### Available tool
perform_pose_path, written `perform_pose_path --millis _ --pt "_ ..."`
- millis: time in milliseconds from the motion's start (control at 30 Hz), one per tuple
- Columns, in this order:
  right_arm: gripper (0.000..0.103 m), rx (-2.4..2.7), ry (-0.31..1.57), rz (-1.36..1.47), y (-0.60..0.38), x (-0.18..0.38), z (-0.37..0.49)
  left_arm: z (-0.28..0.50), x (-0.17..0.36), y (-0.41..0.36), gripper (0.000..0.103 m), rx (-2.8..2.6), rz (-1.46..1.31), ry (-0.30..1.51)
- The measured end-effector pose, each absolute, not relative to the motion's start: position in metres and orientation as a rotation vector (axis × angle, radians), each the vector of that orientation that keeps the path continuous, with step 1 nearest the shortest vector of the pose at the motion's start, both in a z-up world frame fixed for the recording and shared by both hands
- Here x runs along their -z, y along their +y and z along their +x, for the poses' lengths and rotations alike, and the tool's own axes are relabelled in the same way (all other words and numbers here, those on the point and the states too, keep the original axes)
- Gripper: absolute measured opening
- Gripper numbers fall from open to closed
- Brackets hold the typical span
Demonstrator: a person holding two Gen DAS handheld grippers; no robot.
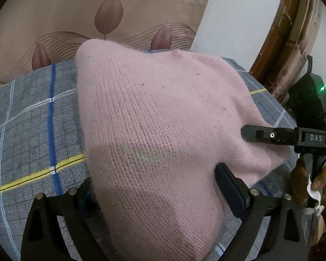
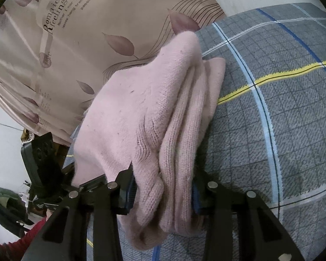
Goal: Fold small clothes
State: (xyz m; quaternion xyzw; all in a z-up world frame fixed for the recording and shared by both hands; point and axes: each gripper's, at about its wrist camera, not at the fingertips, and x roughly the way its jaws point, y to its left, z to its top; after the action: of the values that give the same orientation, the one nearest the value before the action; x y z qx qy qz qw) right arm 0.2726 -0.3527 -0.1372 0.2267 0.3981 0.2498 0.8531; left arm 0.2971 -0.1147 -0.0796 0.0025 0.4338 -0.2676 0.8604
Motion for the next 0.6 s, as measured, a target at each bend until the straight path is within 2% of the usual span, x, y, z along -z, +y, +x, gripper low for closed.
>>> perform_pose_path --millis 333,600 --pt "0.038 -0.524 0.836 0.478 -0.351 0.139 0.273 0.297 0.080 -0.114 0.091 0.554 0.015 0.908" --pt "0.051 -0.523 0.837 0.451 -0.343 0.135 0.274 0.300 0.080 -0.110 0.094 0.583 -0.011 0.917"
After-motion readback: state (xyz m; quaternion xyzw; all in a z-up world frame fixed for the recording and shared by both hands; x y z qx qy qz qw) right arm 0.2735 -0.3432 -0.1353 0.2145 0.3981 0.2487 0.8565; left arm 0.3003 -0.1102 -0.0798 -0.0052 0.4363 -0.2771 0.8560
